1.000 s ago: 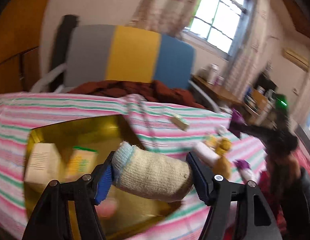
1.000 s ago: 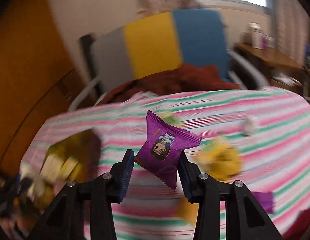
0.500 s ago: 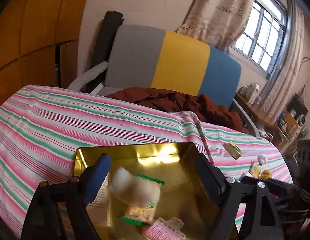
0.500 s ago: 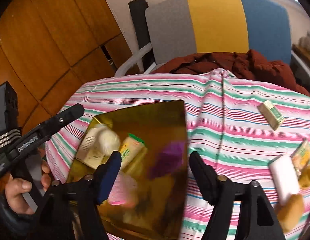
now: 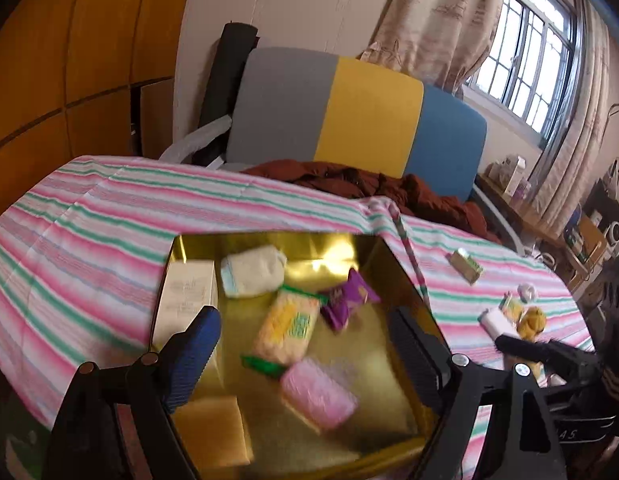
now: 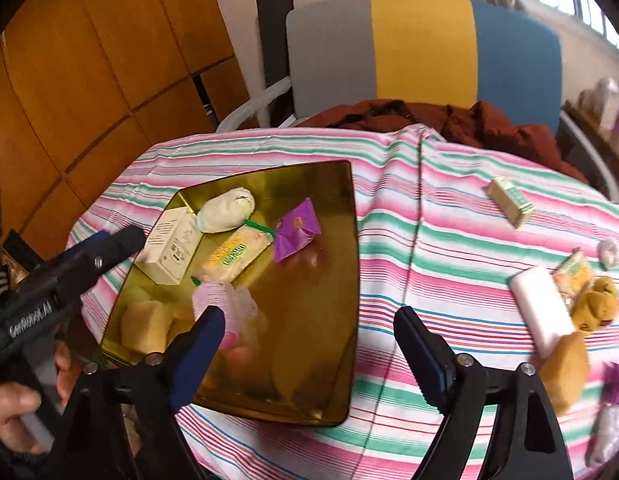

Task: Organize objects
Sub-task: 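Carry sock roll and purple packet over the gold tray and open both tools, then lift both open tools up away from the gold tray, then move both tools from the tray back to the pile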

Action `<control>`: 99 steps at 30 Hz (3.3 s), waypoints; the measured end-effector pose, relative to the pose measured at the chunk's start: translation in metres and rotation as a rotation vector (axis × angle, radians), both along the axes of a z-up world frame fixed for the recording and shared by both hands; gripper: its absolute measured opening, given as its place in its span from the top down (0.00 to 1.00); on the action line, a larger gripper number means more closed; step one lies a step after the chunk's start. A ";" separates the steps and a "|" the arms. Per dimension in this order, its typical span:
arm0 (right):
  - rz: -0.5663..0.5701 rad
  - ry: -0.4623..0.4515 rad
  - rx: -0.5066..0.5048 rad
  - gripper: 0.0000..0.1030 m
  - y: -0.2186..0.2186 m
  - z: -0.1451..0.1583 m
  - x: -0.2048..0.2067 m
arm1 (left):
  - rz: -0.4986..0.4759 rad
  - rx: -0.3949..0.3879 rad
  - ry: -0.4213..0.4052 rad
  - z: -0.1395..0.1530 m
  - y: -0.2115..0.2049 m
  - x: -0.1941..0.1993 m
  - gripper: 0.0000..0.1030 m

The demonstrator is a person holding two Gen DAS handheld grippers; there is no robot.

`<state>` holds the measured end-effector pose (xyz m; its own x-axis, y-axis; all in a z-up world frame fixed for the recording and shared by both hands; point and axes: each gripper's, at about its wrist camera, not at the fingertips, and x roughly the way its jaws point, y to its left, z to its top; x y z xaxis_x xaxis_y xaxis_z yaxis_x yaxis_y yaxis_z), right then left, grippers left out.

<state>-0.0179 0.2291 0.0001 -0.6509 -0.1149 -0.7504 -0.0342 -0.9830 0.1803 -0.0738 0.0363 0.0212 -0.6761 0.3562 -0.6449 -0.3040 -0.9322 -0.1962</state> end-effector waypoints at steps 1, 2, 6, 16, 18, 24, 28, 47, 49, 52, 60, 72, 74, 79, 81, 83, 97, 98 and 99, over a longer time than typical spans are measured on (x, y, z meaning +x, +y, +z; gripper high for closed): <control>-0.010 0.012 0.026 0.13 -0.002 0.001 0.003 | 0.004 -0.012 -0.005 -0.001 0.001 0.005 0.15; -0.013 0.018 0.040 0.13 -0.003 0.004 0.006 | 0.011 -0.019 -0.005 -0.001 0.001 0.009 0.15; -0.026 0.055 0.108 0.11 -0.010 0.009 0.012 | 0.037 -0.034 -0.012 -0.004 -0.002 0.020 0.15; -0.063 0.102 0.166 0.08 -0.018 0.014 0.026 | 0.103 -0.044 -0.042 -0.014 -0.012 0.036 0.15; -0.069 0.102 0.167 0.07 -0.018 0.013 0.028 | 0.101 -0.046 -0.042 -0.015 -0.012 0.038 0.15; -0.074 0.121 0.179 0.07 -0.023 0.013 0.032 | 0.096 -0.053 -0.047 -0.015 -0.010 0.044 0.15; -0.072 0.128 0.188 0.06 -0.025 0.014 0.034 | 0.090 -0.055 -0.044 -0.015 -0.009 0.050 0.15; -0.045 0.163 0.210 0.06 -0.028 0.012 0.043 | 0.085 -0.082 -0.048 -0.021 -0.008 0.051 0.15; -0.032 0.174 0.204 0.05 -0.029 0.013 0.044 | 0.084 -0.086 -0.046 -0.022 -0.007 0.051 0.15; -0.021 0.180 0.198 0.04 -0.029 0.012 0.045 | 0.081 -0.090 -0.048 -0.023 -0.005 0.050 0.15; -0.043 0.156 0.179 0.04 -0.017 0.008 0.043 | 0.047 -0.101 -0.049 -0.025 0.003 0.048 0.15; -0.154 0.077 0.162 0.04 0.038 0.003 0.054 | -0.071 -0.034 -0.035 -0.013 0.020 0.050 0.15; -0.194 0.054 0.154 0.04 0.057 0.002 0.059 | -0.107 -0.021 -0.056 -0.013 0.027 0.049 0.15; -0.302 -0.010 0.138 0.04 0.116 0.002 0.073 | -0.214 -0.008 -0.050 -0.005 0.052 0.056 0.16; -0.379 -0.021 0.134 0.04 0.148 0.005 0.079 | -0.261 -0.017 -0.033 -0.001 0.066 0.061 0.16; -0.477 -0.035 0.113 0.04 0.185 0.007 0.086 | -0.310 -0.030 -0.021 0.002 0.082 0.067 0.16; -0.890 0.104 -0.238 0.00 0.318 -0.010 0.150 | -0.661 -0.170 0.014 -0.014 0.207 0.105 0.16; -0.886 0.117 -0.246 0.00 0.319 -0.009 0.152 | -0.677 -0.178 0.012 -0.017 0.215 0.107 0.16; -0.886 0.128 -0.251 0.00 0.319 -0.009 0.154 | -0.700 -0.180 0.007 -0.020 0.224 0.107 0.16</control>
